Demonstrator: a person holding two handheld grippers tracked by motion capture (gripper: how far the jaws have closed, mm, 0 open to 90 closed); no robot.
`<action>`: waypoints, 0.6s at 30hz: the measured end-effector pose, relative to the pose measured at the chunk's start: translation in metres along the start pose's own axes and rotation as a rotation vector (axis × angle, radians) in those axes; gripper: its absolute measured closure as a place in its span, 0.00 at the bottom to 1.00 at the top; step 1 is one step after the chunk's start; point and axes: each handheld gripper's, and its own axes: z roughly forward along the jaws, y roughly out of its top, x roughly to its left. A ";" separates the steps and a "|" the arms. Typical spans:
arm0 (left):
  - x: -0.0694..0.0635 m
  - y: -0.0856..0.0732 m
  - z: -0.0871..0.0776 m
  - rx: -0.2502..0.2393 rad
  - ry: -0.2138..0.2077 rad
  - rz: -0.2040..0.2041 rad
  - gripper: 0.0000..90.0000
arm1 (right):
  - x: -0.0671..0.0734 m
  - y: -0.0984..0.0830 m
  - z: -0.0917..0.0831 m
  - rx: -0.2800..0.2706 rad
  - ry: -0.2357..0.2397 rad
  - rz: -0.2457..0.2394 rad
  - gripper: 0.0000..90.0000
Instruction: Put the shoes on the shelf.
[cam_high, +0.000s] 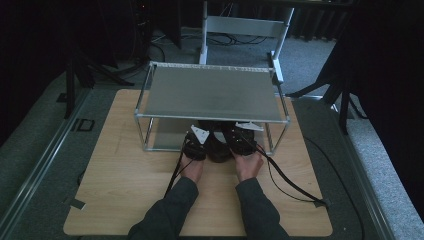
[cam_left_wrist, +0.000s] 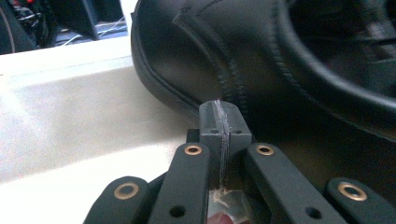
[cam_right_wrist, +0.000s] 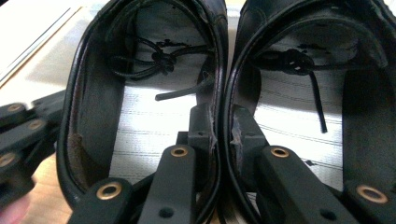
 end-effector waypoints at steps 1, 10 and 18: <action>-0.001 0.000 0.000 0.002 0.001 0.006 1.00 | -0.001 -0.001 0.002 -0.003 -0.001 0.010 0.90; -0.001 -0.005 -0.010 0.022 -0.050 0.042 0.93 | -0.001 -0.004 0.004 -0.057 -0.028 0.023 0.90; -0.005 -0.012 -0.013 0.070 -0.050 0.045 0.92 | 0.000 -0.004 0.007 -0.086 -0.041 0.014 0.90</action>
